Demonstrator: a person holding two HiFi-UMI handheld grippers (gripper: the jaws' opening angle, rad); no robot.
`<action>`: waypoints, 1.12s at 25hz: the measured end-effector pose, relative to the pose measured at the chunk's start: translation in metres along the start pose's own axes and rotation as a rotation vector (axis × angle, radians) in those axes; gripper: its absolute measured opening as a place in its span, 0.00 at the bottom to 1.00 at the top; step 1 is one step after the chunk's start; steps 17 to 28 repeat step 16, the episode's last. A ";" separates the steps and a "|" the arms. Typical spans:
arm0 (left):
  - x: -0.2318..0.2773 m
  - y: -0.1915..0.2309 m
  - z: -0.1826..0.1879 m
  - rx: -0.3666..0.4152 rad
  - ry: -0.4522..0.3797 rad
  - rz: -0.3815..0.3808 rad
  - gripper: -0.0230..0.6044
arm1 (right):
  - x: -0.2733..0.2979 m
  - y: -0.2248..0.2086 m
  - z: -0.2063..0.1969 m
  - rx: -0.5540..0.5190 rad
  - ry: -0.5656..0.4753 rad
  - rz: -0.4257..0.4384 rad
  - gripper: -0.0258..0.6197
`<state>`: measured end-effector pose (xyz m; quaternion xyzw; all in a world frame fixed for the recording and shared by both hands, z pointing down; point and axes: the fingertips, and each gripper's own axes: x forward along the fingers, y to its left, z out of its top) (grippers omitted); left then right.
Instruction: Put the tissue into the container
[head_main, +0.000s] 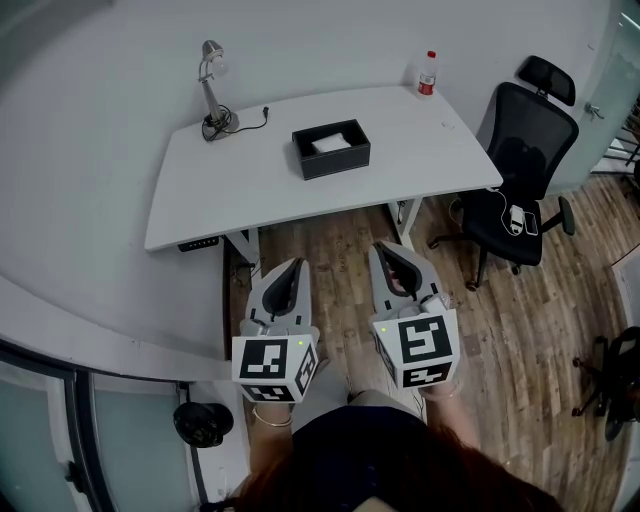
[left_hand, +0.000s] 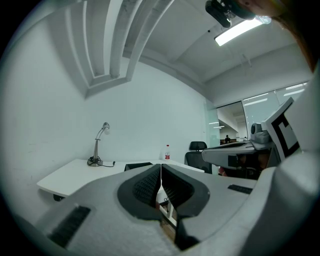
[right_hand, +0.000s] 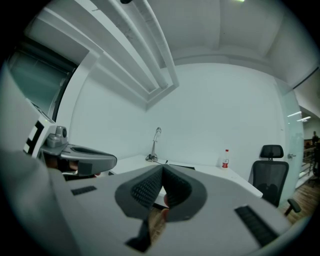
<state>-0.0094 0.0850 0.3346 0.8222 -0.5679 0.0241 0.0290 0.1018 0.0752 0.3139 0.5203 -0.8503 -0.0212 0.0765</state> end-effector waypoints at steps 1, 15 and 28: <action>-0.001 -0.002 0.000 0.001 0.000 -0.003 0.08 | -0.002 0.001 0.000 -0.002 0.001 0.000 0.07; -0.011 -0.030 -0.002 0.032 0.014 -0.048 0.08 | -0.017 0.001 -0.002 0.023 -0.003 0.002 0.07; -0.011 -0.031 -0.002 0.033 0.015 -0.049 0.08 | -0.017 -0.001 -0.003 0.022 -0.002 0.001 0.07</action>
